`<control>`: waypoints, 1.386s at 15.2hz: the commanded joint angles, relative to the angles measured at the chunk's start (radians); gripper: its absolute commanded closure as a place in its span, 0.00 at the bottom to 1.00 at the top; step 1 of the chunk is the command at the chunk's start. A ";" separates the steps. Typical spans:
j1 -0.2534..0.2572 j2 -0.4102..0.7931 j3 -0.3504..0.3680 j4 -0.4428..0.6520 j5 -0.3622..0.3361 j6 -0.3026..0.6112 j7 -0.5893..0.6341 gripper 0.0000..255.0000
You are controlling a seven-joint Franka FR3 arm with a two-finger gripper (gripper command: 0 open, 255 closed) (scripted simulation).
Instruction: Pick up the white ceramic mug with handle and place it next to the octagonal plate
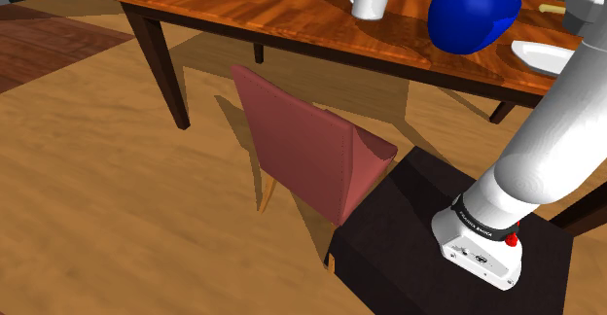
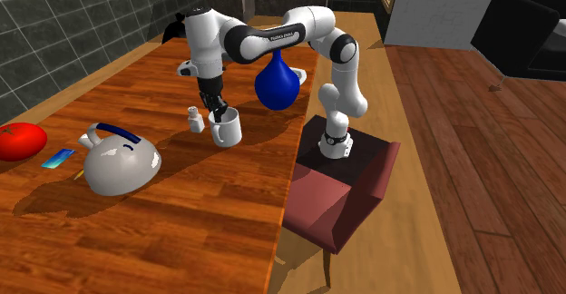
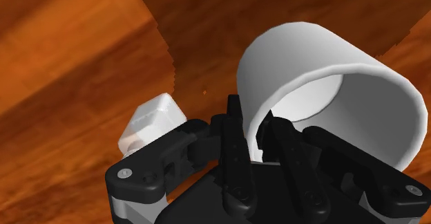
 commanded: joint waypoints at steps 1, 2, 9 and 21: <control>0.000 0.000 0.000 0.000 0.000 0.000 0.000 1.00; 0.000 0.000 0.000 0.000 0.000 0.001 0.000 1.00; -0.011 0.043 -0.004 0.155 0.013 -0.113 -0.003 1.00; -0.053 0.133 -0.015 0.442 0.046 -0.314 -0.025 1.00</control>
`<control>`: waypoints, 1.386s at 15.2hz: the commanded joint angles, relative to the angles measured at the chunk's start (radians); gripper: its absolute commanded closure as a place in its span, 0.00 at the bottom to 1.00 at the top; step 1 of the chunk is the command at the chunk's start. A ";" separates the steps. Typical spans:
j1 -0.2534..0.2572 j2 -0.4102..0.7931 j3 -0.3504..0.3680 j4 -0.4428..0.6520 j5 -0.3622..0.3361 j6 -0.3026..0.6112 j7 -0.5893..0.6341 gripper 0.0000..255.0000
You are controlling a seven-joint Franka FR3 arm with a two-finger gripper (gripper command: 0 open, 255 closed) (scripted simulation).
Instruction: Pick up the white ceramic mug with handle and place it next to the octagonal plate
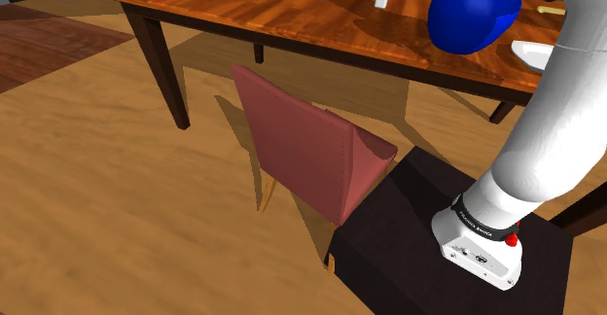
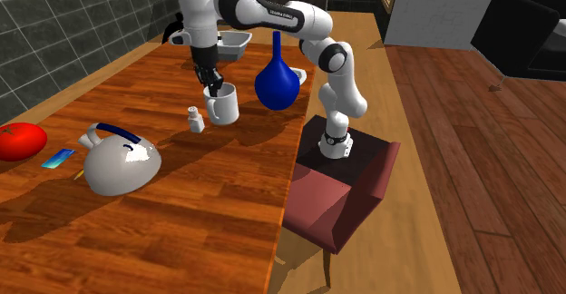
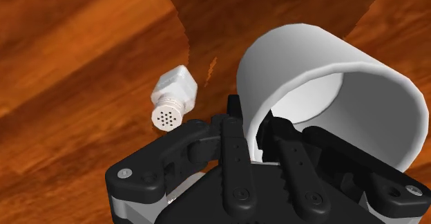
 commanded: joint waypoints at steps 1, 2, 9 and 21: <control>-0.006 -0.047 -0.008 -0.051 -0.011 0.004 -0.021 1.00; -0.011 -0.079 -0.014 -0.089 -0.018 0.010 -0.036 1.00; -0.057 -0.251 -0.059 -0.262 -0.063 0.014 -0.149 1.00; -0.163 -0.395 -0.181 -0.329 -0.117 -0.060 -0.391 1.00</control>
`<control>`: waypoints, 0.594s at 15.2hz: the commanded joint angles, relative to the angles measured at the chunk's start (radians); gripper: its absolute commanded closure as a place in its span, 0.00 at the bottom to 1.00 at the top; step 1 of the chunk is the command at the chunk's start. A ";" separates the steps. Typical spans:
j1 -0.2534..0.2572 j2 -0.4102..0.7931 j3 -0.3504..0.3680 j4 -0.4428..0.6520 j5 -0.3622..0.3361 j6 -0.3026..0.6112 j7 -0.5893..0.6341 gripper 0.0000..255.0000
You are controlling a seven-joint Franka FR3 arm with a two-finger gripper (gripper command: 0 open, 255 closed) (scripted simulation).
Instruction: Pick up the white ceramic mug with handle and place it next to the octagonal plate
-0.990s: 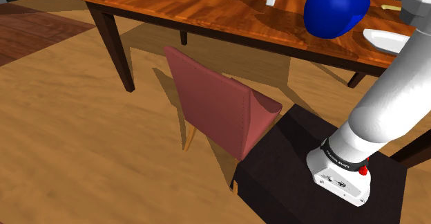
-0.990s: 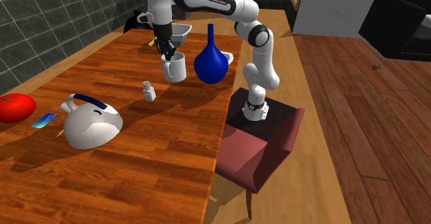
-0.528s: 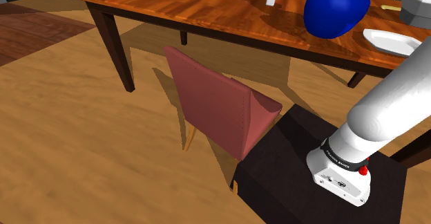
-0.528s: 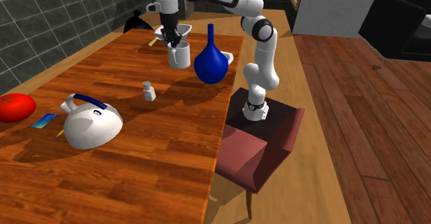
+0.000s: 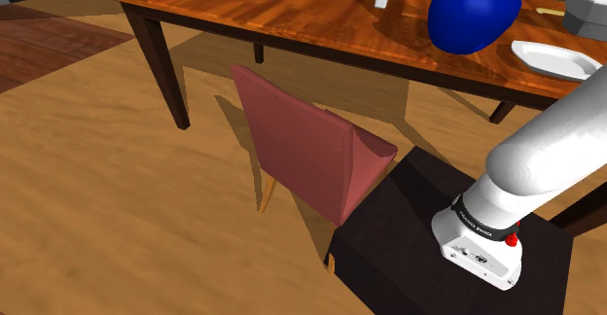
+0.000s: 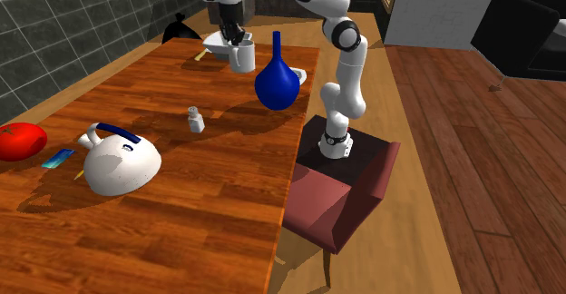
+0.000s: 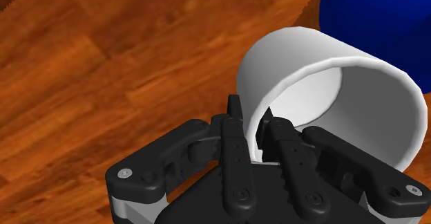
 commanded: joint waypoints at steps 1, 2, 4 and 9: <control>-0.019 -0.019 -0.023 0.000 -0.010 -0.019 -0.046 1.00; -0.029 -0.022 -0.037 0.006 -0.011 -0.028 -0.071 1.00; -0.050 -0.022 -0.066 0.024 -0.013 -0.047 -0.123 1.00; -0.110 0.007 -0.156 0.100 0.000 -0.100 -0.267 1.00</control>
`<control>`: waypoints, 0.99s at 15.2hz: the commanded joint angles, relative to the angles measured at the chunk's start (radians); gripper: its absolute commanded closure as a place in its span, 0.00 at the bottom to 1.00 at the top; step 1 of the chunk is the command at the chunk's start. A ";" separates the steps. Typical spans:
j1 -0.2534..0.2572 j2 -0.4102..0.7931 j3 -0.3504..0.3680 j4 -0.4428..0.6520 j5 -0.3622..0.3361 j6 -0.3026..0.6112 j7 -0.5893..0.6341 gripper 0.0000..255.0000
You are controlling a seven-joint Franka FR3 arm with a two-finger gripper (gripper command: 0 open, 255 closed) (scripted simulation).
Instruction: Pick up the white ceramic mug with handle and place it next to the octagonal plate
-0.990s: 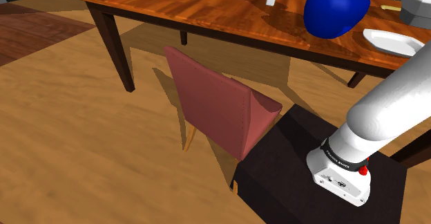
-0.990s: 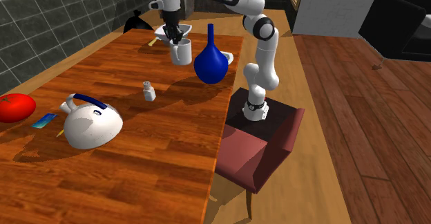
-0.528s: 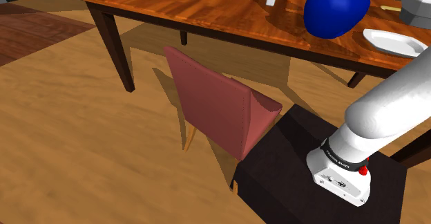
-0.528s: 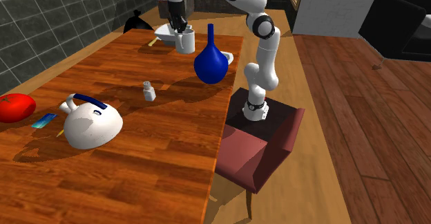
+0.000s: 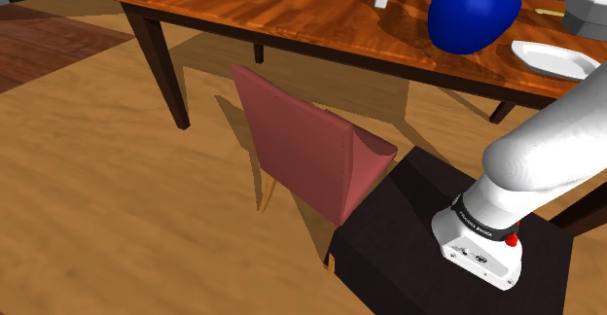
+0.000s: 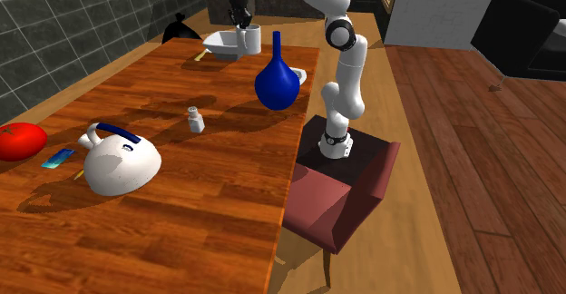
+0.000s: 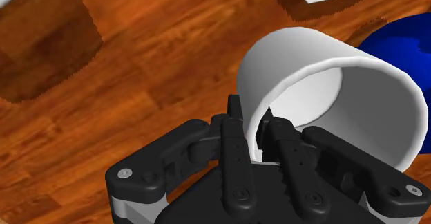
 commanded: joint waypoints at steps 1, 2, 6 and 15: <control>-0.023 0.006 -0.032 0.026 0.004 -0.023 -0.057 1.00; -0.046 0.029 -0.065 0.062 0.018 -0.042 -0.107 1.00; -0.029 -0.046 -0.032 -0.076 -0.030 0.037 -0.074 1.00; -0.024 -0.160 0.012 -0.319 -0.090 0.185 -0.028 1.00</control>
